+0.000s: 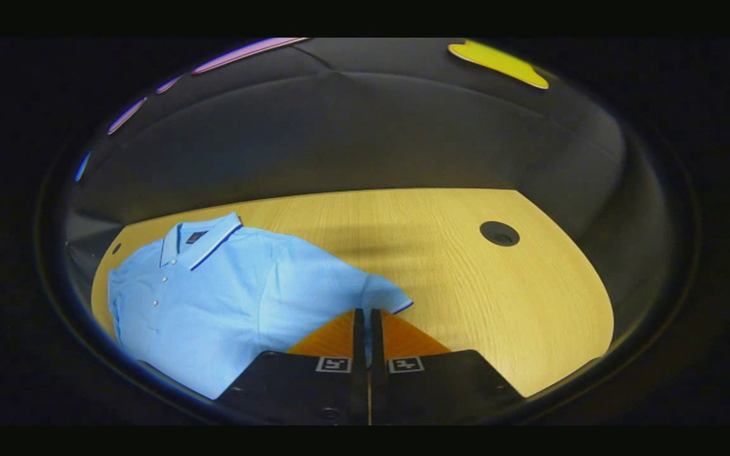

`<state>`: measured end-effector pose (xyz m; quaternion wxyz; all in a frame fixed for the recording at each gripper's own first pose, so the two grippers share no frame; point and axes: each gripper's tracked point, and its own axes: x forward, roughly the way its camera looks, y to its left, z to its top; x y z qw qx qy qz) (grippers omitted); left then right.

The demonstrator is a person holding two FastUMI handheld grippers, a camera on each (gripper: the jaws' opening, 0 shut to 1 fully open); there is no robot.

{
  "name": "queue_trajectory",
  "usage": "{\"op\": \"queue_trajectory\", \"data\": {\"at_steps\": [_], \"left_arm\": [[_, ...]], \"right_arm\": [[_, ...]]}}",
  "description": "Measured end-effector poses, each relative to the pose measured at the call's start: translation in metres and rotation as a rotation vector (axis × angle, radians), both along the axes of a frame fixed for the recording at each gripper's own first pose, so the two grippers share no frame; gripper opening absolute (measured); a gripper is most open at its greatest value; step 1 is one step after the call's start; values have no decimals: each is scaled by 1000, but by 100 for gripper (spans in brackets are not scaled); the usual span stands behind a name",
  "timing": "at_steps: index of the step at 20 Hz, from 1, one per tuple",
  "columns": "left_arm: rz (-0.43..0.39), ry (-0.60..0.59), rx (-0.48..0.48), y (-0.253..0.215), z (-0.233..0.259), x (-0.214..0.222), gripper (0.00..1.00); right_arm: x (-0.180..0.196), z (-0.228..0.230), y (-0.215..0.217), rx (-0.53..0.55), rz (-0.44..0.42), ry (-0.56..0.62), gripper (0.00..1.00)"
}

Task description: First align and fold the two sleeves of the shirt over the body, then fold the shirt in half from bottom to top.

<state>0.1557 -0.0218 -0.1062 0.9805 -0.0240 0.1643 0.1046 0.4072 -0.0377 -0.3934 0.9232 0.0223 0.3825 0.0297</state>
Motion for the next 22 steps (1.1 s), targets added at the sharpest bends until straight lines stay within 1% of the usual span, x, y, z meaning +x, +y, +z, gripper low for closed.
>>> {"op": "queue_trajectory", "data": {"at_steps": [2,3,6,7,9,12,15,18,20,21,22], "left_arm": [[13,0,-7,1,-1,-6,97],[18,1,-11,2,-1,-8,98],[35,3,-10,8,-7,-12,98],[41,2,-12,10,-7,-14,97],[55,2,-23,12,-9,-16,97],[76,-2,-50,14,-14,-17,98],[87,-6,-53,17,-14,-17,97],[74,-24,-62,19,-9,-5,97],[57,-42,-57,22,-5,10,97],[49,-48,-48,26,-3,18,98],[39,-49,-40,30,-5,27,97]], "right_arm": [[-4,1,8,18,15,0,12],[-4,2,9,12,23,-3,6],[5,34,22,-8,52,-94,7],[7,48,31,-3,61,-128,6],[11,68,52,8,85,-161,6],[10,86,101,47,136,-177,6],[3,90,162,79,212,-175,6],[-11,86,222,112,265,-146,6],[-29,83,258,149,298,-108,6],[-37,81,274,160,321,-105,5],[-48,86,288,178,359,-106,27]]}}
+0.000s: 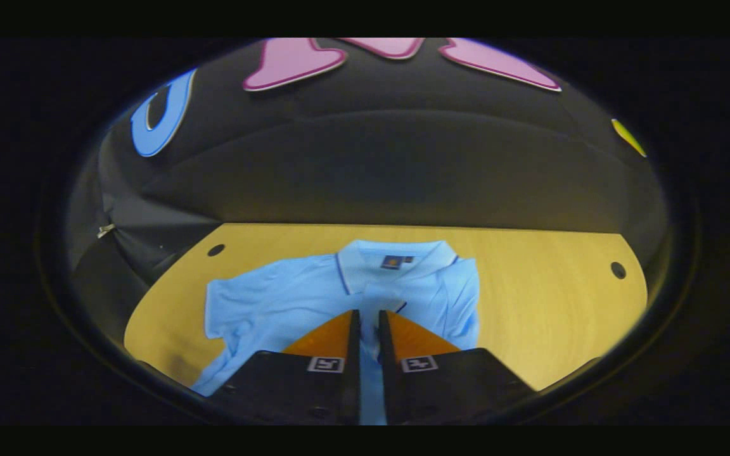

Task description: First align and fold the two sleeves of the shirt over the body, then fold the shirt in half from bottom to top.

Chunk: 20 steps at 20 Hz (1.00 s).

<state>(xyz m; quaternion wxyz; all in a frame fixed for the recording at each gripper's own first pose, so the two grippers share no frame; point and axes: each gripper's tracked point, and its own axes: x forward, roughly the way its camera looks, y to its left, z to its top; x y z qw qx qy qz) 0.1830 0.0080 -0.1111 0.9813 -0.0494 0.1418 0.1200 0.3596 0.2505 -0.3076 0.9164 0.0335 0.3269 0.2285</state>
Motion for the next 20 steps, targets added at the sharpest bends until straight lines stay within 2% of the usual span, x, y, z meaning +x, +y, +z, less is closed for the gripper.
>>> {"op": "queue_trajectory", "data": {"at_steps": [3,5,8,9,14,17,19,20], "left_arm": [[-40,-9,0,10,-7,39,97],[-70,13,-9,17,-23,71,98],[-93,54,-26,31,-55,121,98],[-88,63,-35,38,-64,136,98],[-73,115,-107,65,-108,216,98],[-79,154,-41,83,-136,261,98],[-76,207,-9,91,-159,277,98],[-64,228,-12,96,-170,284,98]], "right_arm": [[-25,9,12,-28,61,-47,93],[-40,16,-4,-44,56,-85,98],[-56,24,-53,-79,18,-128,100],[-59,26,-69,-87,6,-138,98],[-72,38,-141,-112,-74,-177,97],[-82,47,-173,-101,-126,-197,97],[-89,49,-188,-86,-152,-200,95],[-91,50,-196,-84,-166,-203,98]]}}
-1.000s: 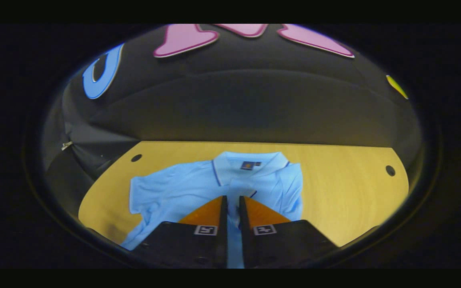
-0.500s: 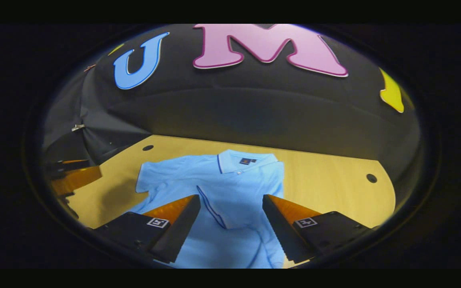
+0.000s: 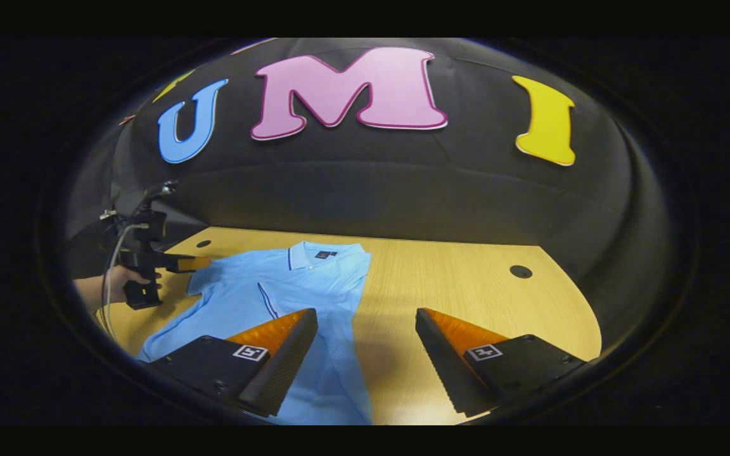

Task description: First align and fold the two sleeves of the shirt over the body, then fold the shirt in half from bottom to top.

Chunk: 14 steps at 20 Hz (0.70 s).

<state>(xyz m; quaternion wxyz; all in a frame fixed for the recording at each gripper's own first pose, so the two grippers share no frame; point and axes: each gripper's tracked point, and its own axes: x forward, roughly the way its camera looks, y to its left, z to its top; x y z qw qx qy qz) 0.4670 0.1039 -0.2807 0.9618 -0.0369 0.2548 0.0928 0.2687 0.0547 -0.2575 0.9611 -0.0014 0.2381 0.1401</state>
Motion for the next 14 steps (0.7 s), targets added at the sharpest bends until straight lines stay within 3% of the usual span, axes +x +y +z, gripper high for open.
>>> {"op": "queue_trajectory", "data": {"at_steps": [7,9,10,11,14], "left_arm": [[-21,28,-34,4,-14,6,100],[-67,28,-36,-6,-16,12,93],[-85,27,-31,-9,-15,15,77],[-96,21,-29,-11,-15,17,69],[-84,11,19,-18,-11,22,11]], "right_arm": [[-24,-41,-37,31,-106,83,98],[-29,-52,-43,28,-118,109,98],[-31,-54,-48,20,-123,117,95],[-32,-56,-51,18,-128,122,98],[-33,-60,-58,17,-143,130,94]]}}
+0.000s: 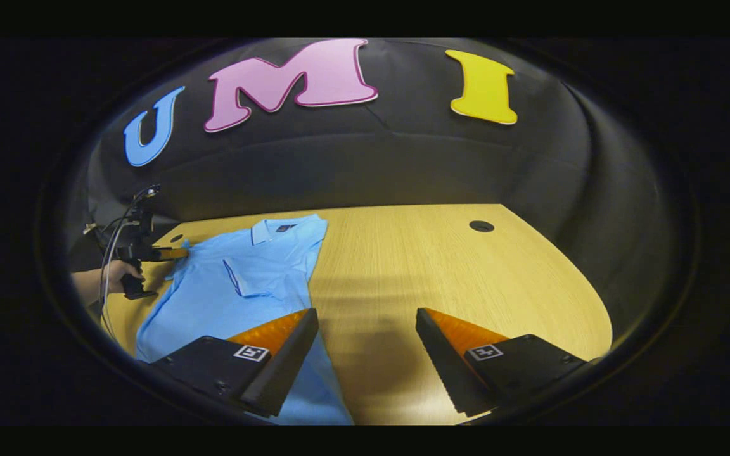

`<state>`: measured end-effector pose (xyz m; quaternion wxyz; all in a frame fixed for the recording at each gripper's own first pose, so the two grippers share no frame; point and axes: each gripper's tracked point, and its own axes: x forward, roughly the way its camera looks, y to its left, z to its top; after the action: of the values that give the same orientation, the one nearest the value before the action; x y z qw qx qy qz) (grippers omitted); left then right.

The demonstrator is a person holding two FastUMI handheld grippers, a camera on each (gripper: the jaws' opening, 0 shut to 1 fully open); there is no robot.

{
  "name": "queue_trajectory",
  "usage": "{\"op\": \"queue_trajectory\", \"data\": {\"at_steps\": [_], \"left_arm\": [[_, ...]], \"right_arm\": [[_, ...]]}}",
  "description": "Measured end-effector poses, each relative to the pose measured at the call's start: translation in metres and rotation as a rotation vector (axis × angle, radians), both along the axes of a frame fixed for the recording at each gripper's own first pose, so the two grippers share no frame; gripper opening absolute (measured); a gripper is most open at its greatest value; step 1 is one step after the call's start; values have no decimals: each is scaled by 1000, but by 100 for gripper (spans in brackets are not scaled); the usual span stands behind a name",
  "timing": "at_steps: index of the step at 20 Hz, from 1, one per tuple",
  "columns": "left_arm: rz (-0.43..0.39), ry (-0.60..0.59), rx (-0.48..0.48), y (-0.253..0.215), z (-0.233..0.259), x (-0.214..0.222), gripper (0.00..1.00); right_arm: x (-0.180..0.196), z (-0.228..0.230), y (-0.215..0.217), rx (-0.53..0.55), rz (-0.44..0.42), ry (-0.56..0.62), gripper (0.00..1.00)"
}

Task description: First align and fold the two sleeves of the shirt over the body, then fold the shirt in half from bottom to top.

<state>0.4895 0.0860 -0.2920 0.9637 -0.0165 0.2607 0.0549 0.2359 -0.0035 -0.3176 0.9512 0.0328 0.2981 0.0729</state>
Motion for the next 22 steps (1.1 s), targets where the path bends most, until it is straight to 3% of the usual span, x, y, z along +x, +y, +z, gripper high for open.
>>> {"op": "queue_trajectory", "data": {"at_steps": [4,8,9,14,15,17,21,22], "left_arm": [[-37,8,45,-20,13,0,6],[-84,-102,40,-61,69,0,6],[-113,-122,27,-78,80,-2,6],[-242,-154,-114,-192,111,-19,6],[-259,-157,-137,-211,113,-24,6],[-327,-145,-205,-252,117,-41,11],[-341,-177,-226,-259,130,-87,97],[-322,-176,-201,-246,130,-103,96]], "right_arm": [[-3,-2,-8,-7,-16,2,97],[-9,0,-11,-4,-24,-6,94],[-10,1,-11,1,-28,-6,97],[-27,5,-14,14,-40,0,94],[-31,7,-16,12,-42,-2,97],[-41,10,-19,5,-47,-2,97],[-70,15,-19,9,-51,23,96],[-80,18,-18,8,-48,29,96]]}}
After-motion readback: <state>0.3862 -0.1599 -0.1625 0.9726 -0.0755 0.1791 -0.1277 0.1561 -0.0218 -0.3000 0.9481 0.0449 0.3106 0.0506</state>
